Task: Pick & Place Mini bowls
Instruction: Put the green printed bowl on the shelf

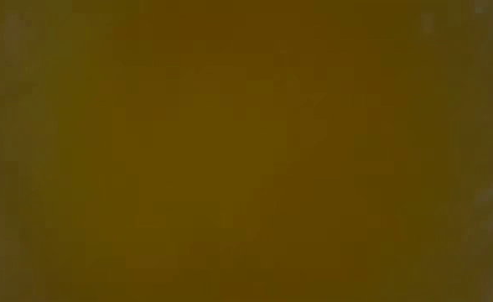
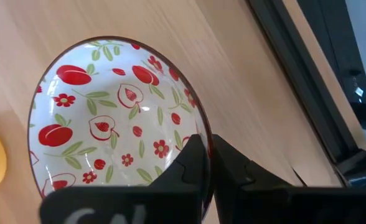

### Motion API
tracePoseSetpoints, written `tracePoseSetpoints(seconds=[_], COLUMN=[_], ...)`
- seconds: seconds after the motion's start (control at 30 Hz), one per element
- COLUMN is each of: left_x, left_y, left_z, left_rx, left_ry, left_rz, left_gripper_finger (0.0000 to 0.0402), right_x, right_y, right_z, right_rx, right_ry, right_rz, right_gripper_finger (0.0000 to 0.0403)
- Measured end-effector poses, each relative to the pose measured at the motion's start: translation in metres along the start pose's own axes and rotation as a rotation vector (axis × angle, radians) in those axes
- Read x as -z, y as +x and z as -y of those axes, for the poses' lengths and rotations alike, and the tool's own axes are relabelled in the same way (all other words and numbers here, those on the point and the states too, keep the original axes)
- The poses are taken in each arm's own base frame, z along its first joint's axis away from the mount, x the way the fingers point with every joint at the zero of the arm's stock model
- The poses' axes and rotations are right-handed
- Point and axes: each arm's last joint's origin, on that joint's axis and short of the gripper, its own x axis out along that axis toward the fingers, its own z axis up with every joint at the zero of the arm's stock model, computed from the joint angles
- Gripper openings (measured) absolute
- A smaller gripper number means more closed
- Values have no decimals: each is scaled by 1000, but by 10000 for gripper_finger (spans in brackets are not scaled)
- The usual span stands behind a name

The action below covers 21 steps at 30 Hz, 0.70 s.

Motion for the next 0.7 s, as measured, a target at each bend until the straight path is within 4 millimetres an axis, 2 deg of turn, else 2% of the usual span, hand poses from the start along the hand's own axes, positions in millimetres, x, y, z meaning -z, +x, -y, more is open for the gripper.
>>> tracePoseSetpoints(seconds=[0.47, 0.7], left_x=[0, 0], left_y=[0, 0], left_z=[0, 0], left_rx=[3, 3], left_ry=[-16, -16], left_rz=[1, 0], left_gripper_finger=[4, 4], right_x=[4, 6], right_y=[1, 1], right_z=[14, 14], right_rx=[40, 33], right_ry=[80, 83], right_rz=[25, 9], right_gripper_finger=[13, 18])
